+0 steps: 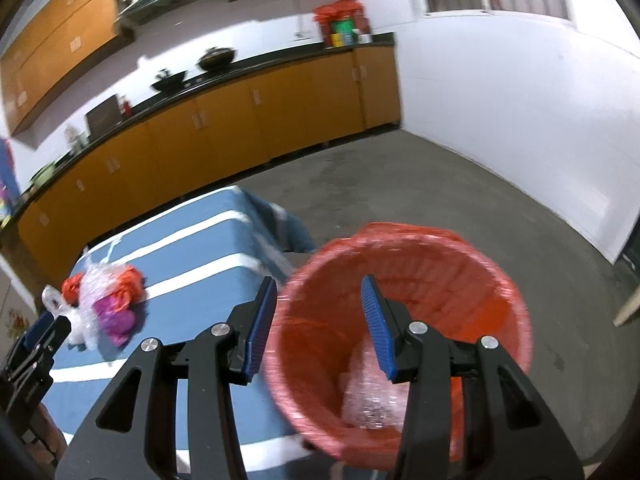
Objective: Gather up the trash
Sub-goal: 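Move both open tools back over the table pile, then grasp a wad of bubble wrap with the right tool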
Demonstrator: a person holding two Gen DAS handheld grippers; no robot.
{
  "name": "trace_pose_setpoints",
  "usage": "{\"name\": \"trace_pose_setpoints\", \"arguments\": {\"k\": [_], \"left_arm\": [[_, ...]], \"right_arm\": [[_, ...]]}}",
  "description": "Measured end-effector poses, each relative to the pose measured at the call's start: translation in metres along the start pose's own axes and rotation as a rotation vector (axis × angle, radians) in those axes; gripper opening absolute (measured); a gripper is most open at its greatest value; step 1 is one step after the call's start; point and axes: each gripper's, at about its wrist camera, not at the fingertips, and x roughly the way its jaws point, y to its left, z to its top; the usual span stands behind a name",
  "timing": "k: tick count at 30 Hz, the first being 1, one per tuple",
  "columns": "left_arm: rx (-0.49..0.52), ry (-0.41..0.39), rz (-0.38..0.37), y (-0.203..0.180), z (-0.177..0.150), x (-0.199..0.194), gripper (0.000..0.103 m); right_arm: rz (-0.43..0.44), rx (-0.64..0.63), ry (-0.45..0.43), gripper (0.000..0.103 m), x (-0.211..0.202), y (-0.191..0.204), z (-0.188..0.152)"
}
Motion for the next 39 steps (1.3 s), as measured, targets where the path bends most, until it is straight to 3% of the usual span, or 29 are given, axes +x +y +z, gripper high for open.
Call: {"name": "trace_pose_setpoints", "arguments": {"k": [12,22,27,29,39], "left_arm": [[-0.128,-0.014,0.247,0.104,-0.016,-0.033,0.076],[-0.208,-0.030,0.342,0.161,-0.027,-0.055,0.078],[-0.232,-0.024,0.362,0.179,-0.033,-0.060,0.078],[-0.248,-0.024,0.368,0.185,-0.035,-0.062,0.078],[-0.284,-0.008,0.361,0.197,-0.039,-0.057,0.078]], "right_arm": [[0.191,-0.198,0.019,0.045,0.023,0.124,-0.011],[0.331,-0.338,0.049,0.045,0.052,0.221,-0.025],[0.336,-0.407,0.073,0.048,0.071,0.253,-0.036],[0.327,-0.412,0.083,0.059,0.079,0.258,-0.038],[0.250,-0.476,0.154,0.058,0.105,0.268,-0.051]]}}
